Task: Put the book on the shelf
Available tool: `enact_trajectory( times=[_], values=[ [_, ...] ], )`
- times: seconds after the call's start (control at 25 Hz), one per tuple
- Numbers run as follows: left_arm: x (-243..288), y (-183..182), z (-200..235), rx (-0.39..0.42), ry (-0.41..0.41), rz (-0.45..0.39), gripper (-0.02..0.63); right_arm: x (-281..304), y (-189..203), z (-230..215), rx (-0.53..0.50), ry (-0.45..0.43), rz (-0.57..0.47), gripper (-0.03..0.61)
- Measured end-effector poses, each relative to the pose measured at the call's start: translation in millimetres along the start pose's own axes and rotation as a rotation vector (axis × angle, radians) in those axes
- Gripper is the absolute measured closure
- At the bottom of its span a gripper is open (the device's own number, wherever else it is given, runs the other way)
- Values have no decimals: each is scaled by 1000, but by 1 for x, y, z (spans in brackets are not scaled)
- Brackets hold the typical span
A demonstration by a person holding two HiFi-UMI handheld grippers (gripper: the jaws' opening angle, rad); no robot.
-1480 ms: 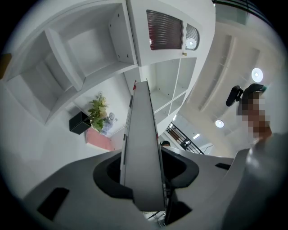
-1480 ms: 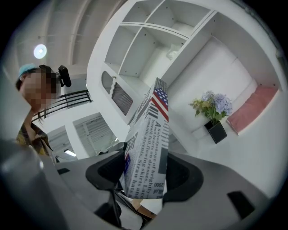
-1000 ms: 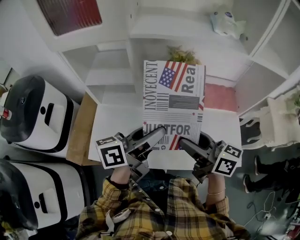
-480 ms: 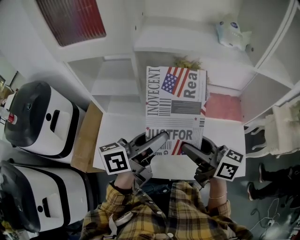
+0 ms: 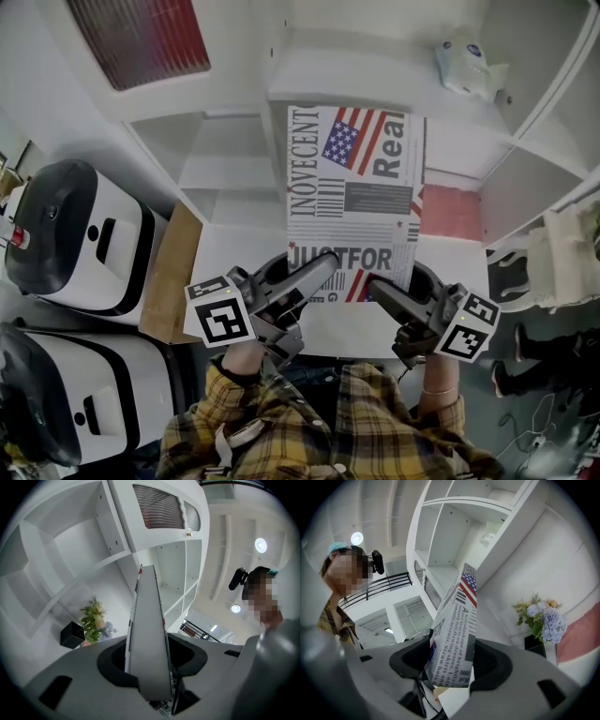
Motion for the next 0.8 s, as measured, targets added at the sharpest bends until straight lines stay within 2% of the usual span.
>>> enact_trajectory(
  times=[0.52, 0.8],
  values=[
    [1, -2, 3, -10, 13, 10, 428, 1, -3, 2, -8, 27, 28, 318],
    [1, -1, 2, -16, 12, -8, 428, 1, -2, 1, -10, 13, 9, 313]
  ],
)
Point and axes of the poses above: the fingertips, and each gripper's own axes: x forward along the fingers, z to its left, y out of its underside, the point moved 10 cm from there along -x, backward along the fingers, and after that the axes turned 5 degrees about -y, right-handed, at the moved point
